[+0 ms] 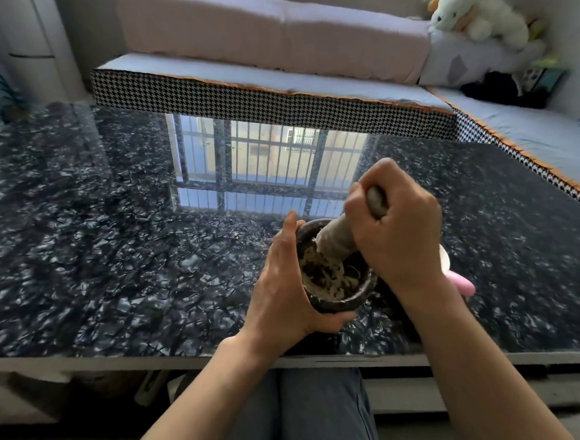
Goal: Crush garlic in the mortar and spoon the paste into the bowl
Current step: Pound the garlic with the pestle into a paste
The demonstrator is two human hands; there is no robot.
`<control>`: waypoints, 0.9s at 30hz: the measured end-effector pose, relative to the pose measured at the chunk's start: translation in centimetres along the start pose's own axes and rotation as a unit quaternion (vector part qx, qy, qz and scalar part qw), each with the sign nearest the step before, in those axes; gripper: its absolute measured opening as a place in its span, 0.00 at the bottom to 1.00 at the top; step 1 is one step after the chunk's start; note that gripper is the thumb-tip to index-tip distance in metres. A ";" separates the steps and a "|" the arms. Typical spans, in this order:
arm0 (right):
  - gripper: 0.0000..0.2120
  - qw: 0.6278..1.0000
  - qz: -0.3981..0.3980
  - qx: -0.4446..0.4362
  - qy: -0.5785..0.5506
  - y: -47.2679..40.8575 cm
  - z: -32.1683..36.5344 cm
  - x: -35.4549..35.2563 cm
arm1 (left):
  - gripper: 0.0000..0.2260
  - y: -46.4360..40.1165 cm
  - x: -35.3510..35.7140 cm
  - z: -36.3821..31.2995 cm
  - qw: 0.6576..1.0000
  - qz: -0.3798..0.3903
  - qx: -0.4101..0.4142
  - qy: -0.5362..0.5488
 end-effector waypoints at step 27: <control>0.08 0.990 0.111 -0.047 0.073 2.5 1.4 3.5 | 0.55 0.6 -0.5 0.4 0.999 -0.013 0.036 0.034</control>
Point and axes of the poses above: each hand's wrist, its own y-axis away from the middle knuckle, its own x-axis out of the palm, z = x × y, the point moved 10 cm from there along -y, towards the middle knuckle, and after that the axes turned 1 degree about -z, right-handed, at the moved point
